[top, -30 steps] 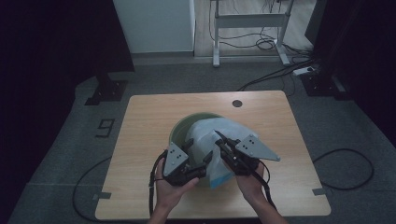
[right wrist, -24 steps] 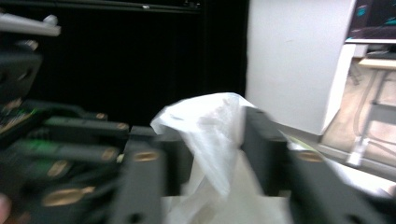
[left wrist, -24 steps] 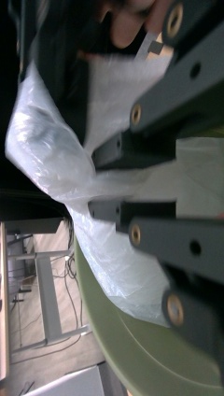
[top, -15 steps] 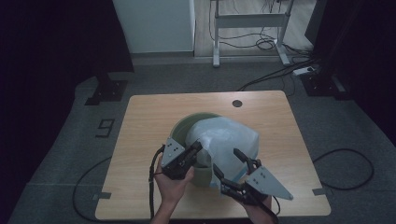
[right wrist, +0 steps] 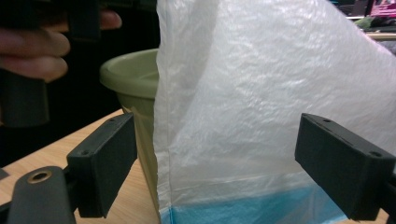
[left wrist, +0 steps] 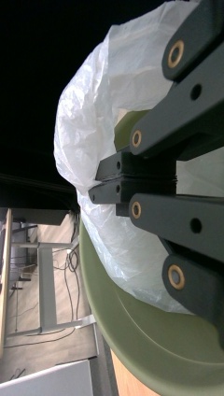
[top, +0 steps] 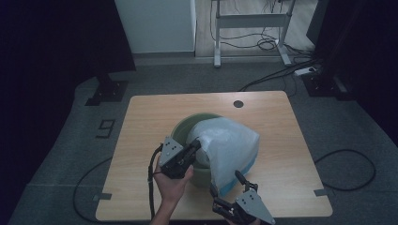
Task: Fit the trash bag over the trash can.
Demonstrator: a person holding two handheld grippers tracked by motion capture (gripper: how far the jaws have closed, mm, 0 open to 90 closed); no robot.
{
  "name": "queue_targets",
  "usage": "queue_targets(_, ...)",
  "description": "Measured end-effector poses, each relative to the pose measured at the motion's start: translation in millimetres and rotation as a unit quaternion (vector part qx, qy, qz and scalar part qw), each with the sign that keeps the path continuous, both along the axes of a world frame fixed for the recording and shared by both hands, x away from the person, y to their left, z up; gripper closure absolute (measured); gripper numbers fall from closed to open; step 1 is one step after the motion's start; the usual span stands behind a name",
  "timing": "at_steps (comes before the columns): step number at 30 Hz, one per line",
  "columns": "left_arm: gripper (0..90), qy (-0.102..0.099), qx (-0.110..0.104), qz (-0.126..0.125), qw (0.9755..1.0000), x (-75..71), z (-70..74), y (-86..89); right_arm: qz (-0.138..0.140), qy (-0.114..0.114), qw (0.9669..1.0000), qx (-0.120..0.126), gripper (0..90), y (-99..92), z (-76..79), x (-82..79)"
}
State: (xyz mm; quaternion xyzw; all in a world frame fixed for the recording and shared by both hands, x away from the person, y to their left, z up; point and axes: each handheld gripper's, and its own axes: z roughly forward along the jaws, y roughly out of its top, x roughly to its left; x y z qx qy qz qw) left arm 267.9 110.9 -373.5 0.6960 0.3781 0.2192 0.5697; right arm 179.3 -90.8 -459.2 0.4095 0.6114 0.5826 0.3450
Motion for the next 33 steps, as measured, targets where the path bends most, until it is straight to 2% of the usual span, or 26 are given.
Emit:
queue_targets(4,88.4,0.003,-0.001,-0.002,1.0,0.5,-1.7,1.6,-0.01,0.007,0.9999,-0.005,12.9,4.8,-6.6,3.4)
queue_targets(5,88.4,0.003,0.0,-0.004,1.0,-0.1,-1.9,2.0,-0.025,0.004,0.9996,-0.016,17.5,6.4,-9.6,5.7)
queue_targets(6,88.4,0.003,0.0,-0.004,1.0,-0.1,-1.9,2.0,-0.025,0.004,0.9996,-0.016,17.5,6.4,-9.6,5.7)
queue_targets(7,88.3,0.002,0.0,-0.005,1.0,-0.6,-1.8,2.3,-0.05,0.006,0.9985,-0.024,26.7,4.3,-11.8,8.6)
queue_targets(8,88.3,0.002,0.001,-0.006,1.0,-1.1,-1.7,2.9,-0.05,0.006,0.9985,-0.024,26.7,4.3,-11.8,8.6)
queue_targets(10,88.4,0.0,-0.002,-0.012,0.9999,-2.0,-1.6,4.4,-0.06,0.002,0.9979,-0.024,47.6,-2.2,-12.9,10.3)
queue_targets(11,88.7,-0.002,-0.005,-0.026,0.9997,-3.4,-0.5,4.7,-0.069,-0.002,0.9973,-0.027,59.8,-10.7,-13.8,13.7)
queue_targets(12,88.9,-0.002,-0.005,-0.026,0.9997,-3.4,-0.5,4.7,-0.069,-0.002,0.9973,-0.027,59.8,-10.7,-13.8,13.7)
queue_targets(13,89.0,-0.003,-0.003,-0.029,0.9996,-4.6,0.7,3.6,-0.082,0.008,0.9965,-0.01,67.9,-20.9,-14.4,19.5)
queue_targets(14,89.0,-0.006,0.001,-0.033,0.9994,-6.1,2.1,2.5,-0.082,0.008,0.9965,-0.01,67.9,-20.9,-14.4,19.5)
queue_targets(15,89.1,-0.009,0.004,-0.037,0.9992,-7.7,3.4,1.5,-0.089,0.011,0.996,-0.002,72.0,-25.9,-14.3,22.0)
queue_targets(17,89.3,-0.014,0.01,-0.045,0.9988,-10.4,5.7,0.6,-0.105,0.0,0.9943,0.018,83.2,-41.3,-9.7,26.9)
queue_targets(20,89.3,-0.016,0.013,-0.05,0.9985,-11.6,7.2,2.2,-0.109,-0.011,0.9936,0.026,87.3,-51.2,-3.6,30.3)
queue_targets(21,89.2,-0.016,0.013,-0.053,0.9984,-11.4,6.4,4.9,-0.11,-0.016,0.9931,0.036,88.4,-60.5,3.8,34.3)
queue_targets(22,89.2,-0.016,0.013,-0.053,0.9984,-11.4,6.4,4.9,-0.11,-0.016,0.9931,0.036,88.4,-60.5,3.8,34.3)
queue_targets(23,89.0,-0.015,0.014,-0.055,0.9983,-11.0,5.7,6.4,-0.114,-0.027,0.9921,0.044,88.5,-68.0,12.3,37.8)
queue_targets(25,88.8,-0.012,0.014,-0.057,0.9982,-10.2,3.4,8.7,-0.114,-0.032,0.9918,0.047,88.5,-71.0,17.1,39.1)
queue_targets(28,88.8,-0.011,0.015,-0.056,0.9983,-9.7,0.2,11.6,-0.111,-0.05,0.9912,0.052,88.4,-75.0,33.5,42.0)
queue_targets(29,88.6,-0.011,0.011,-0.055,0.9984,-9.2,-1.1,15.3,-0.104,-0.059,0.9915,0.053,88.3,-74.9,45.9,43.2)
queue_targets(30,88.3,-0.011,0.011,-0.055,0.9984,-9.2,-1.1,15.3,-0.104,-0.059,0.9915,0.053,88.3,-74.9,45.9,43.2)
queue_targets(32,87.9,-0.008,0.003,-0.056,0.9984,-8.5,-2.3,20.1,-0.097,-0.074,0.9914,0.047,88.2,-72.8,58.1,43.2)
queue_targets(33,86.9,-0.006,-0.003,-0.06,0.9982,-8.2,-3.3,24.3,-0.087,-0.087,0.9916,0.039,88.2,-68.8,69.1,43.5)
